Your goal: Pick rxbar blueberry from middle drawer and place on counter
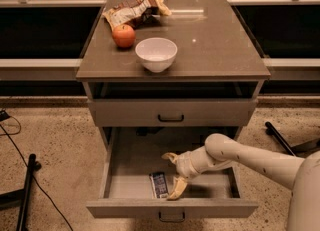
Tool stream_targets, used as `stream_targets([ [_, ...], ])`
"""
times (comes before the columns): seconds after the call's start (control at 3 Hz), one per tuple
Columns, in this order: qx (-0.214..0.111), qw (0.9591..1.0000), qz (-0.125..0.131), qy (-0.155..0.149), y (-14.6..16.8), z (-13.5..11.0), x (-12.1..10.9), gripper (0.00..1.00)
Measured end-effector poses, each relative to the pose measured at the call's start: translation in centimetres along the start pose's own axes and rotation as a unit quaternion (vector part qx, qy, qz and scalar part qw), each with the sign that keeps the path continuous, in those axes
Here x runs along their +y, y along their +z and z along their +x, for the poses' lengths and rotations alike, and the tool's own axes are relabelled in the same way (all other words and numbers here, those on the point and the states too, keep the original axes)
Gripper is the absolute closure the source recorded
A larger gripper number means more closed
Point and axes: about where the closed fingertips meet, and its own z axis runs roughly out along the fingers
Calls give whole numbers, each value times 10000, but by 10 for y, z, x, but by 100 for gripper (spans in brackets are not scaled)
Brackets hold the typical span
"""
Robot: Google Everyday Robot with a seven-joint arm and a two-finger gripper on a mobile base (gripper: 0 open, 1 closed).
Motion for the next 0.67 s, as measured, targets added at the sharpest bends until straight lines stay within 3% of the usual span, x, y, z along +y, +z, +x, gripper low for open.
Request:
stream_targets([
  [0.67,-69,9999,74,25,-1,0,-2,12],
])
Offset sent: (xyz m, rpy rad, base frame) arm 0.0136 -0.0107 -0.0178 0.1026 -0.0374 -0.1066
